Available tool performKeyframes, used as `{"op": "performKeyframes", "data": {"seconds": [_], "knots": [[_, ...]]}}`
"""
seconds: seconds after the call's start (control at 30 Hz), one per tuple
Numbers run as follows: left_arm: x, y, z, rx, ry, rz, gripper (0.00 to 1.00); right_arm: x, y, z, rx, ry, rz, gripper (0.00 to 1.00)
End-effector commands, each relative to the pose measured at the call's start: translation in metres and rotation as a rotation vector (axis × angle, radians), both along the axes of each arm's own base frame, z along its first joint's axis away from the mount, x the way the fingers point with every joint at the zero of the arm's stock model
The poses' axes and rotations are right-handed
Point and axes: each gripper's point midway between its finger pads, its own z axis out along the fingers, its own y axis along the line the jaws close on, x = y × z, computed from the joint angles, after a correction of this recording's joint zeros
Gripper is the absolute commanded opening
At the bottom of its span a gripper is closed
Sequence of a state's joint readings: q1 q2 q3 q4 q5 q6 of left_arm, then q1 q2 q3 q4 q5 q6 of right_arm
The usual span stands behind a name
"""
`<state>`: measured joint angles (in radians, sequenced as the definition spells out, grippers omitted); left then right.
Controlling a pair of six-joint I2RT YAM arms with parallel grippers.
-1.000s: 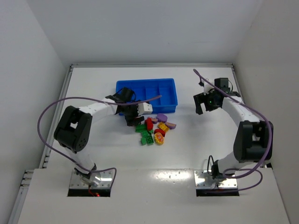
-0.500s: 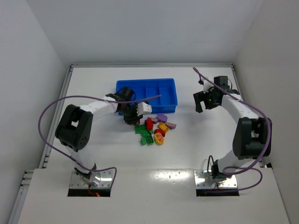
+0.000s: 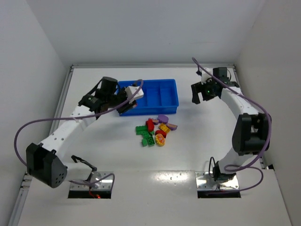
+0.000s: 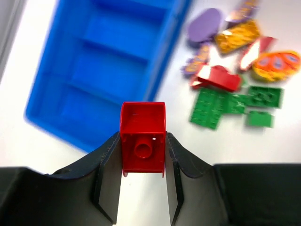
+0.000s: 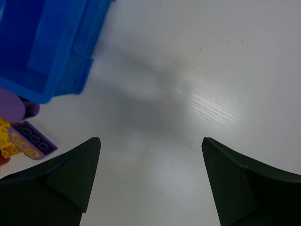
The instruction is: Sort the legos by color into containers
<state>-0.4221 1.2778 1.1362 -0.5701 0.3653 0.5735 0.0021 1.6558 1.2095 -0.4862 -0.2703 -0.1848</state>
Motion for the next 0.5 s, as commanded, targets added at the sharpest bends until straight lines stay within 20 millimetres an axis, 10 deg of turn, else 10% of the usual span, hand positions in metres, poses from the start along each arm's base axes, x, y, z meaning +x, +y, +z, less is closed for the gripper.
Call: {"op": "performKeyframes", "data": {"seconds": [0.0,0.2,0.47], "knots": [[0.031,0.020,0.001,-0.014,0.028,0.215,0.04,0.027,0.035,0.033,0.072,-0.065,0.075,0.89],[0.087,0.040,-0.026,-0.047,0.074,0.383,0.03,0.047,0.079,0.046,0.098,-0.075,0.152,0.87],[0.139,0.058,-0.065,-0.072,0.158,0.471,0.11,0.022,0.133,0.041,0.108,-0.041,0.290,0.84]]}}
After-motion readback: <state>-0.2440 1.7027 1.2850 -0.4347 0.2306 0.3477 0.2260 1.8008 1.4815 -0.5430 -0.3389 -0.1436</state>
